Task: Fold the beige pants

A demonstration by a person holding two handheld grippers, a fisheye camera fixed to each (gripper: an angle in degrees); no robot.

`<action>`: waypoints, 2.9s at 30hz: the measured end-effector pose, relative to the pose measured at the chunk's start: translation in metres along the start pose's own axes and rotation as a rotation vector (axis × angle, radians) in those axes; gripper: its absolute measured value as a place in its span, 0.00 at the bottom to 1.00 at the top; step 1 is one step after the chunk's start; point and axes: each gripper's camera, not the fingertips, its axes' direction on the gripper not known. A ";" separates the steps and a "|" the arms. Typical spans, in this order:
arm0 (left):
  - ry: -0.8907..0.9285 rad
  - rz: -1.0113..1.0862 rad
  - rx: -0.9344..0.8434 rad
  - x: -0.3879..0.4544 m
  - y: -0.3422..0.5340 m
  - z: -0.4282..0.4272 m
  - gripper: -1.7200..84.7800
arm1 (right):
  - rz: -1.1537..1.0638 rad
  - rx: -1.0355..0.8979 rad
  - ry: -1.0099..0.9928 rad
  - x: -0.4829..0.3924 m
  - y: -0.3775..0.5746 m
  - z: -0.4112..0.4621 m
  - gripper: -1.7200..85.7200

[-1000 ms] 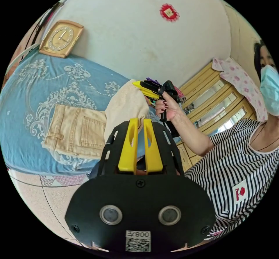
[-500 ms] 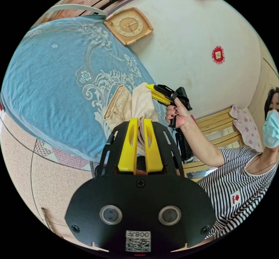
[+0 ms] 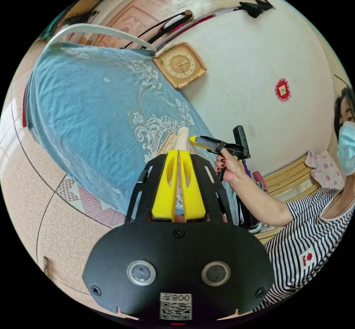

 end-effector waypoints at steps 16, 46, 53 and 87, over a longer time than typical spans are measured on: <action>-0.158 0.199 -0.196 0.050 0.031 0.078 0.02 | -0.195 0.022 0.118 -0.073 -0.019 0.000 0.02; -0.405 0.282 -0.248 0.139 0.103 0.125 0.02 | 0.112 0.074 0.272 0.036 0.097 -0.052 0.02; -0.400 0.267 -0.190 0.162 0.109 0.129 0.02 | 0.134 0.176 0.231 0.045 0.134 -0.054 0.02; -0.144 0.193 -0.345 0.156 0.201 0.171 0.04 | 0.350 0.170 -0.057 0.153 0.218 0.035 0.02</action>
